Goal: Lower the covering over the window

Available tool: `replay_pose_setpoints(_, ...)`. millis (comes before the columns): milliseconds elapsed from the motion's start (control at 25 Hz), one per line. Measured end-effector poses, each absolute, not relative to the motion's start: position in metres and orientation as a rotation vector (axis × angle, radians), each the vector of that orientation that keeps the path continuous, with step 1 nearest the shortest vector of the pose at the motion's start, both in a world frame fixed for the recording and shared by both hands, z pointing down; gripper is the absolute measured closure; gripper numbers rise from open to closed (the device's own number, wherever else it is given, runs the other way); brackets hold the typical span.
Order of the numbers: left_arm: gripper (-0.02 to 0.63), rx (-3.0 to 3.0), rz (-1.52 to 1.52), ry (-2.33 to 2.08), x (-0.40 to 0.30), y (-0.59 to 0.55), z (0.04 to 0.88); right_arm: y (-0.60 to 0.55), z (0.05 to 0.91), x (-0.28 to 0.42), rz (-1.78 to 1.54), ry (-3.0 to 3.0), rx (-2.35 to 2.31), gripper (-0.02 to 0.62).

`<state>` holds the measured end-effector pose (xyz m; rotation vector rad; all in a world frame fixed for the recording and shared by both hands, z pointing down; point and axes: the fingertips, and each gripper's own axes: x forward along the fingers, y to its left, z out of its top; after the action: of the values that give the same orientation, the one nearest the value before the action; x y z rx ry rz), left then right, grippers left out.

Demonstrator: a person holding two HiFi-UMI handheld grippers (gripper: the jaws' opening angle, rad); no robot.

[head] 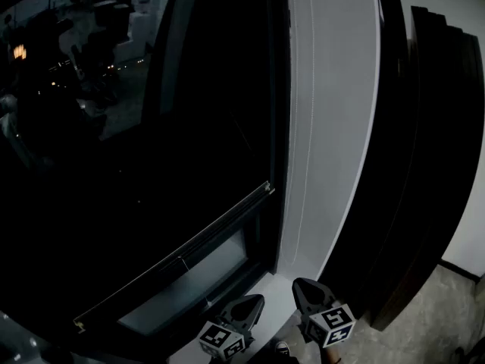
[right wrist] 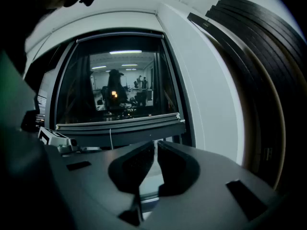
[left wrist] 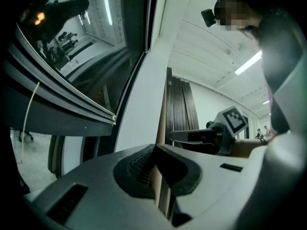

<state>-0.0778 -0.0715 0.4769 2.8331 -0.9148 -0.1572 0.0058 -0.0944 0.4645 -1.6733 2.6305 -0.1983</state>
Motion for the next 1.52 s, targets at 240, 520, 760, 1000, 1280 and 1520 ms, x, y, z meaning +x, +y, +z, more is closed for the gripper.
replay_pose_setpoints(240, 0.604, 2.833, -0.209, -0.968, -0.034, -0.139, 0.465, -0.177, 0.431, 0.042, -0.080, 2.688, -1.623, 0.584)
replay_pose_setpoints(520, 0.604, 2.834, -0.186, -1.007, 0.000, -0.193, 0.467, -0.262, 0.403, 0.067, 0.034, 2.725, -1.557, 0.559)
replay_pose_setpoints(760, 0.604, 2.813, -0.191, -1.071, 0.007, -0.227, 0.466, -0.330, 0.365, 0.073, 0.151, 2.710, -1.543, 0.522)
replay_pose_setpoints(1000, 0.604, 2.779, -0.187, -1.134, 0.001, -0.240, 0.469, -0.378, 0.347, 0.076, 0.213, 2.658, -1.691, 0.522)
replay_pose_setpoints(1280, 0.604, 2.768, -0.178, -1.129, -0.006, -0.243, 0.472, -0.413, 0.329, 0.085, 0.153, 2.461, -1.861, 0.522)
replay_pose_setpoints(1520, 0.604, 2.797, -0.182, -1.080, -0.015, -0.243, 0.465, -0.437, 0.322, 0.087, 0.154, 2.468, -1.913, 0.525)
